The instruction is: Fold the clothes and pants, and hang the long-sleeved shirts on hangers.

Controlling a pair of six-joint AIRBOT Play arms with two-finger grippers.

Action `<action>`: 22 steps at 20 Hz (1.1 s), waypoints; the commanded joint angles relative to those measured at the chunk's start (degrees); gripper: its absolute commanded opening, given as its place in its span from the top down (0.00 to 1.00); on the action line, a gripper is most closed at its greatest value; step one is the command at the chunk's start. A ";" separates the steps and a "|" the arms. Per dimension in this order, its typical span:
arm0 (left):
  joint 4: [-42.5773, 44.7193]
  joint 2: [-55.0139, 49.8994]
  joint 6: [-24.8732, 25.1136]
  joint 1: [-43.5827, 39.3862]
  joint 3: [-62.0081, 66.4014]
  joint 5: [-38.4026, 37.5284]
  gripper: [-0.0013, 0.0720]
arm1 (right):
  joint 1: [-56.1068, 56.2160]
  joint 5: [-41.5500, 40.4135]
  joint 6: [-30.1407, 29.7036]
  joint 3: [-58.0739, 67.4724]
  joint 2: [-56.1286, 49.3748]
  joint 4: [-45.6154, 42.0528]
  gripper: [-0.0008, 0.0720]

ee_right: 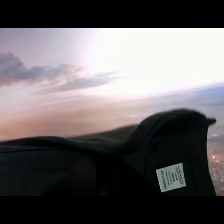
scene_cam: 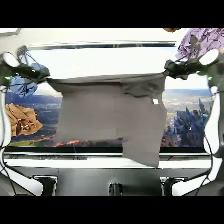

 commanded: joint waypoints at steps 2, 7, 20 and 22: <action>0.11 -7.30 -1.97 -1.42 0.22 8.98 0.96 | 0.04 -8.48 -0.22 -0.22 -8.81 1.09 0.94; 0.52 -7.28 -1.81 -1.38 0.22 -1.40 0.96 | 0.04 -0.66 -0.20 -0.17 -8.90 -2.03 0.94; -3.45 -13.18 -2.01 -2.84 0.13 -17.79 0.96 | 0.04 12.52 2.32 -0.24 -9.70 -7.82 0.94; -4.72 -13.97 -1.99 -2.86 0.13 -18.49 0.96 | 0.04 12.55 2.29 -0.24 -10.27 -7.85 0.94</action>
